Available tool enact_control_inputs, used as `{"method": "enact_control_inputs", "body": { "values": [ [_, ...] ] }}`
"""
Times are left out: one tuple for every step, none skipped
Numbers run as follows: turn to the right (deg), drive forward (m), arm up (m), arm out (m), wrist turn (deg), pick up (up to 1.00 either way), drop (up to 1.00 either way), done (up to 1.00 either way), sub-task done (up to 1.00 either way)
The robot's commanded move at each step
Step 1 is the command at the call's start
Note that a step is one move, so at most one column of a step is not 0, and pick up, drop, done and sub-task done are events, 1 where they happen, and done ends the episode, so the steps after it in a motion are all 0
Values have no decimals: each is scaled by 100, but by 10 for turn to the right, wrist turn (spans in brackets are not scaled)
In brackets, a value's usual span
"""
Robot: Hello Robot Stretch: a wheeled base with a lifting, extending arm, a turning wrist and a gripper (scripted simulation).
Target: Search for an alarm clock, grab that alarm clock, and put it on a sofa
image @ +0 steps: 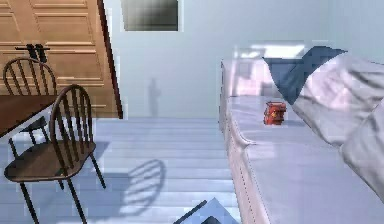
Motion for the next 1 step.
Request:
{"method": "enact_control_inputs", "body": {
  "values": [
    [0,100,0,0,0,0,0,0,0]
  ]
}}
